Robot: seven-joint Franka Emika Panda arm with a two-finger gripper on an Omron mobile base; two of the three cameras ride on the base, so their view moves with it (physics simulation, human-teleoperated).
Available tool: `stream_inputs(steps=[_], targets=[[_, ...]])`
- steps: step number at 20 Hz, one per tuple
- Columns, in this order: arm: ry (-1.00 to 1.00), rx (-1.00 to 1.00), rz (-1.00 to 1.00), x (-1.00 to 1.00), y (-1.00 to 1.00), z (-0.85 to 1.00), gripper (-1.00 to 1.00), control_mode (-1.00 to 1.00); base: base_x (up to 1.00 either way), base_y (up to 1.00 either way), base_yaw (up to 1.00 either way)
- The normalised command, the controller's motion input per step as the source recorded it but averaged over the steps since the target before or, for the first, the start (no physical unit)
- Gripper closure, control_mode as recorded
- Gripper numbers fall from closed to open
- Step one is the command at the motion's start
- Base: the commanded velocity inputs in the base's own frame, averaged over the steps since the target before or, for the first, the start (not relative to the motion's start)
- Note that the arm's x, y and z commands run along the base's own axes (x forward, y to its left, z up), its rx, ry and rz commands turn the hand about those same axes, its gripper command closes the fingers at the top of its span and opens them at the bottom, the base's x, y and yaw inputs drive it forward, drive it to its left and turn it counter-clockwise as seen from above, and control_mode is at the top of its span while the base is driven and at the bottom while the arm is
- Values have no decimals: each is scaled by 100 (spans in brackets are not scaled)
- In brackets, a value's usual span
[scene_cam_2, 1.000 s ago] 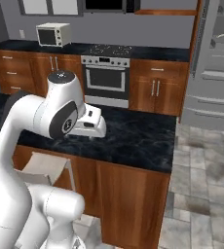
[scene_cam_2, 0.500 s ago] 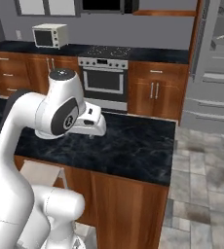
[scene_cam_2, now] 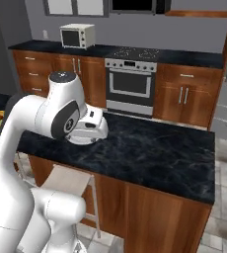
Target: Transport the chicken drumstick and garlic to the fridge. Place the chicken drumstick on the rack containing meat and place the garlic on the rack containing the vegetable, ensuring meats and vegetables are on different racks.
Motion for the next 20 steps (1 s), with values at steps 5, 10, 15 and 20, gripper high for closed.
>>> stream_inputs(steps=[5,10,15,20], targets=[[0,0,0,0,0,0,-100,100,79,58,24],[0,0,0,0,0,0,-100,100,100,-4,42],[0,0,0,0,0,0,-100,100,74,-39,59],[0,0,0,0,0,0,-100,100,19,-90,54]])
